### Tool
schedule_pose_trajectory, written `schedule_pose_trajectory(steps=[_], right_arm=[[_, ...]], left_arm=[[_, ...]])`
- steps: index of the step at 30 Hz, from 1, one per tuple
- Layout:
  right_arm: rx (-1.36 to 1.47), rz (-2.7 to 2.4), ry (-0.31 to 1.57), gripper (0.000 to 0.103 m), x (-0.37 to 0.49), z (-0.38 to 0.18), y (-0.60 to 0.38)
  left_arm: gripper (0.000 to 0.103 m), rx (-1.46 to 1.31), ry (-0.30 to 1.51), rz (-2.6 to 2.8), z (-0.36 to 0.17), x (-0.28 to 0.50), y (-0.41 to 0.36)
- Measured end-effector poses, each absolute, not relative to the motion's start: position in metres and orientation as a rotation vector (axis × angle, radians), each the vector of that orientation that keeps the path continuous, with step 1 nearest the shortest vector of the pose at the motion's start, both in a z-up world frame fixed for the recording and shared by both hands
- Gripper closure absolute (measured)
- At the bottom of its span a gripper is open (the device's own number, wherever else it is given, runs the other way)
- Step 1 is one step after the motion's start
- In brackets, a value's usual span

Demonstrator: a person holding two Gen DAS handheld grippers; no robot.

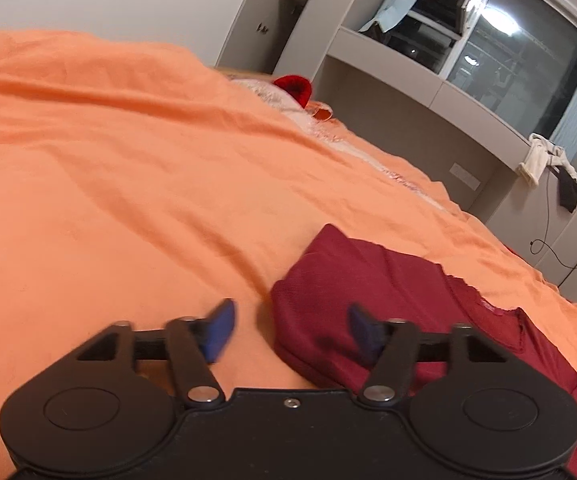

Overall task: Fold small clothes
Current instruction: 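Open the left gripper and move it over the shirt hem, then close the right gripper on the shirt hem while the left gripper grasps the hem too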

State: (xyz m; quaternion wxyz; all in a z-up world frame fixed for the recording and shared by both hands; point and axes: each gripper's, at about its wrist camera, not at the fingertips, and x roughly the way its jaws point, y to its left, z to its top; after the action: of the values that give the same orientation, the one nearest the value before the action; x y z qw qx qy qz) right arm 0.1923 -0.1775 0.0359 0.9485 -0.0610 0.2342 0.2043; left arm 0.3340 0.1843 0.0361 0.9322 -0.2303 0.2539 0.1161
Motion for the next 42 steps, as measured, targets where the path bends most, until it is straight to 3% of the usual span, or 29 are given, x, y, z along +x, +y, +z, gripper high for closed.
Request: schedule_pose_trajectory(steps=[5, 6, 22, 31, 36, 42], right_arm=[[-0.183, 0.392, 0.412, 0.0, 0.168, 0.042, -0.185], [-0.197, 0.382, 0.4, 0.0, 0.162, 0.042, -0.187], [-0.248, 0.342, 0.348, 0.0, 0.05, 0.029, -0.215], [-0.549, 0.411, 0.399, 0.0, 0.007, -0.006, -0.186], [-0.839, 0.287, 0.39, 0.0, 0.002, -0.039, -0.165], [-0.973, 0.175, 0.348, 0.0, 0.006, -0.055, -0.16]], left_arm=[[0.003, -0.411, 0.471, 0.221, 0.048, 0.317, 0.167], [0.002, -0.404, 0.46, 0.214, 0.051, 0.314, 0.164], [0.001, -0.216, 0.308, 0.072, 0.052, 0.21, 0.088], [0.001, -0.082, 0.303, 0.046, 0.029, 0.154, 0.06], [0.001, -0.08, 0.319, 0.039, 0.025, 0.146, 0.059], [0.001, -0.064, 0.333, 0.028, 0.021, 0.146, 0.055]])
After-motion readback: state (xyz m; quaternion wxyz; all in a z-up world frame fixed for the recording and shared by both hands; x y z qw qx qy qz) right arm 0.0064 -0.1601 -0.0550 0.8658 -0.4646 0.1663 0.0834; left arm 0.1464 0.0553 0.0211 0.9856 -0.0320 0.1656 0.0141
